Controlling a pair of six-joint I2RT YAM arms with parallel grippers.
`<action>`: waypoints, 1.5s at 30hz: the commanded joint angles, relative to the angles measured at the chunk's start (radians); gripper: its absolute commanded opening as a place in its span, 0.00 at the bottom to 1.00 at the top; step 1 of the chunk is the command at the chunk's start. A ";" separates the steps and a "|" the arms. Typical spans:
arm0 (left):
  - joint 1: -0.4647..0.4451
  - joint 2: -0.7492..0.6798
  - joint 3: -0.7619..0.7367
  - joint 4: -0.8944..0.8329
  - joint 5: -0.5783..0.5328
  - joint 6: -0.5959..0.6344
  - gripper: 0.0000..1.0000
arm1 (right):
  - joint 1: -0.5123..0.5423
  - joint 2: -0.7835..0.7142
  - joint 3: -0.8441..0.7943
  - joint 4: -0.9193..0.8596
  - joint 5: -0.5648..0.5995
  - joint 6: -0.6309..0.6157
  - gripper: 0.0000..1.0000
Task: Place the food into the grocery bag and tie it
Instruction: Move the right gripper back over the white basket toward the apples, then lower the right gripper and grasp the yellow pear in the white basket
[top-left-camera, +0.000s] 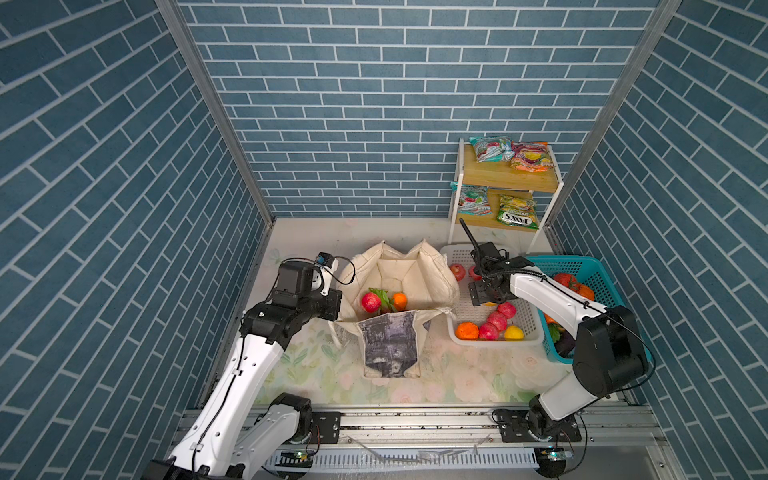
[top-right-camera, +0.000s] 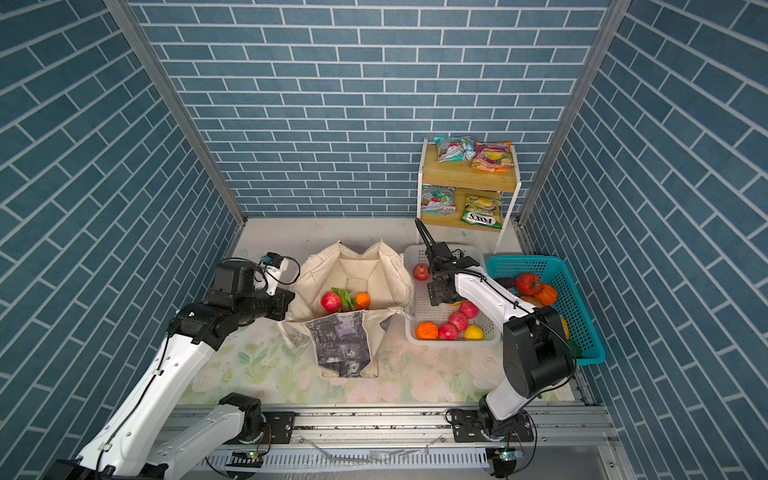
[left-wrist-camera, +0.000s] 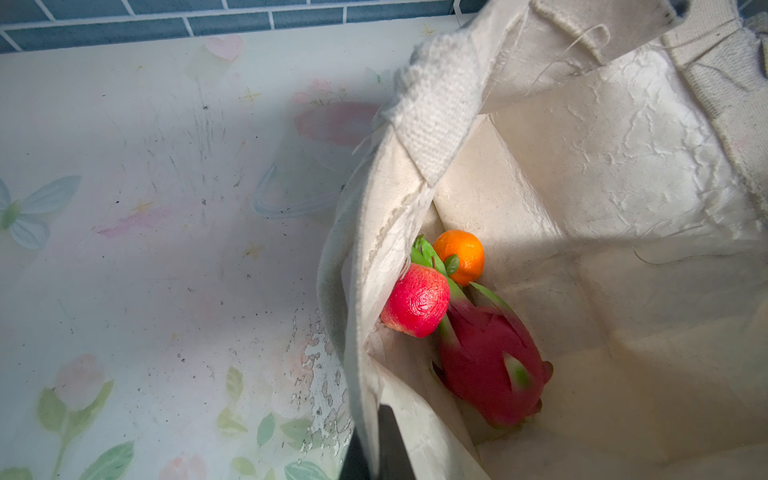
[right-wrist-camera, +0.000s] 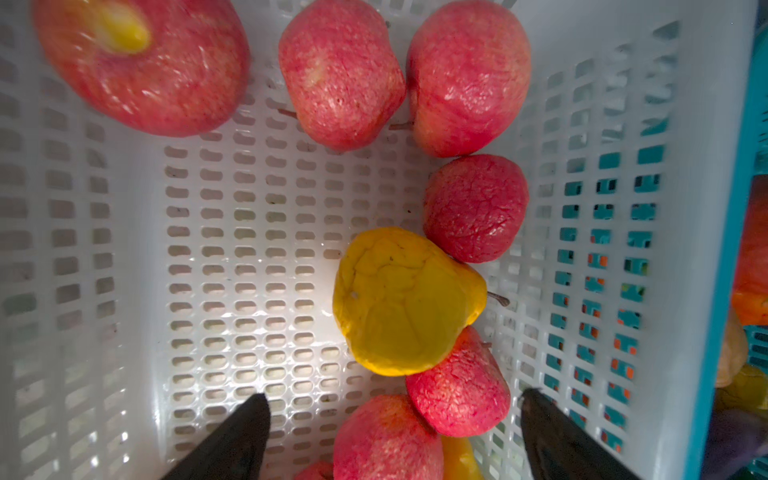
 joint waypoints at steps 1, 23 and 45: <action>0.005 0.002 -0.012 0.018 0.000 0.001 0.00 | -0.008 0.029 0.003 -0.013 0.039 -0.037 0.96; 0.005 0.003 -0.011 0.018 0.002 0.001 0.00 | -0.024 0.187 0.059 0.027 0.091 -0.009 0.97; 0.005 -0.003 -0.010 0.018 0.001 0.001 0.00 | -0.042 0.235 0.078 0.059 0.089 0.008 0.78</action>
